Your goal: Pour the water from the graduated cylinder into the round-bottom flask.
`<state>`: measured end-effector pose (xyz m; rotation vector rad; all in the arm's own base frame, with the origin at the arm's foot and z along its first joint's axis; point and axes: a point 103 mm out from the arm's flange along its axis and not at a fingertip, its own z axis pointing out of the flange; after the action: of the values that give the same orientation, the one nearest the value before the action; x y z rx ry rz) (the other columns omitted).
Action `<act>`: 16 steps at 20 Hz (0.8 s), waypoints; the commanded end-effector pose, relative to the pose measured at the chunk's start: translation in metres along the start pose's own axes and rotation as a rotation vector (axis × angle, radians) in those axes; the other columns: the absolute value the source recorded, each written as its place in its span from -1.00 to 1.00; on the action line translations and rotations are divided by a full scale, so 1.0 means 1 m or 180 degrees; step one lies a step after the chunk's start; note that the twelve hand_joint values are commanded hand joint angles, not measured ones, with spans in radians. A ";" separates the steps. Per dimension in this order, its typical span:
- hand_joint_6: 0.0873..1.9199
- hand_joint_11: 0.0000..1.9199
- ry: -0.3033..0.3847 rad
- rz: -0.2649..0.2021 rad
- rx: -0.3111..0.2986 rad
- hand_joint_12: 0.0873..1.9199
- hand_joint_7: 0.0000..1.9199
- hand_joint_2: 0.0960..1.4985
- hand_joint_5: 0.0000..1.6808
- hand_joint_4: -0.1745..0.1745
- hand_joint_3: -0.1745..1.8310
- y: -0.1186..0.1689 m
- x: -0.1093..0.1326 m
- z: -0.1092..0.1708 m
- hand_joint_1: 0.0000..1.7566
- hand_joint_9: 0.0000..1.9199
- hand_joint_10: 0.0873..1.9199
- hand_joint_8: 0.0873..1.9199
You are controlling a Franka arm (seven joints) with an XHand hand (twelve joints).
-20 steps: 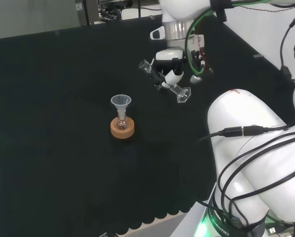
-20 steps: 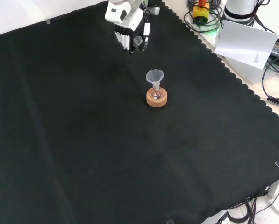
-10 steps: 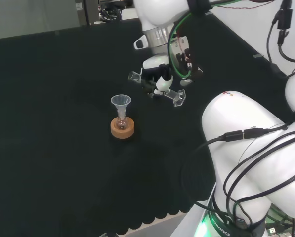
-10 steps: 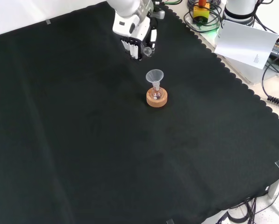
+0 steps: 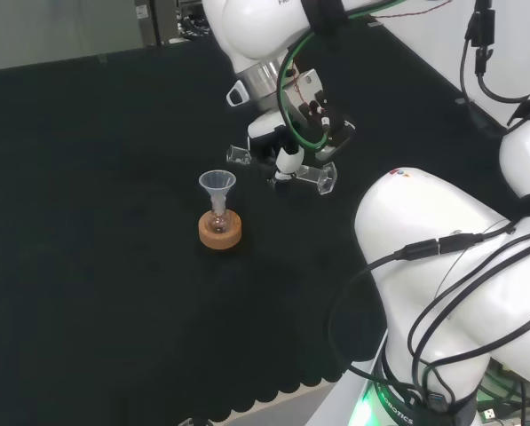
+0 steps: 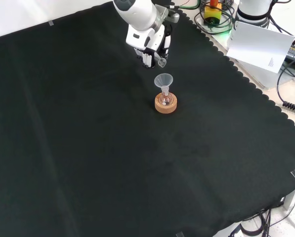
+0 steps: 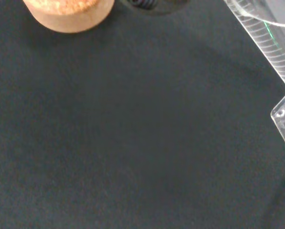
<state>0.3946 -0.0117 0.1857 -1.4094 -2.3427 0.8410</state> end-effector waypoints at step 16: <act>-0.05 0.36 -0.0442 0.0453 0.0570 -0.34 0.09 0.42 0.20 -1.00 -0.82 -0.001 -0.003 -0.012 0.44 0.58 -1.00 -0.07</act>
<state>0.4003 -0.0066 0.1922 -1.4755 -2.2453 1.1209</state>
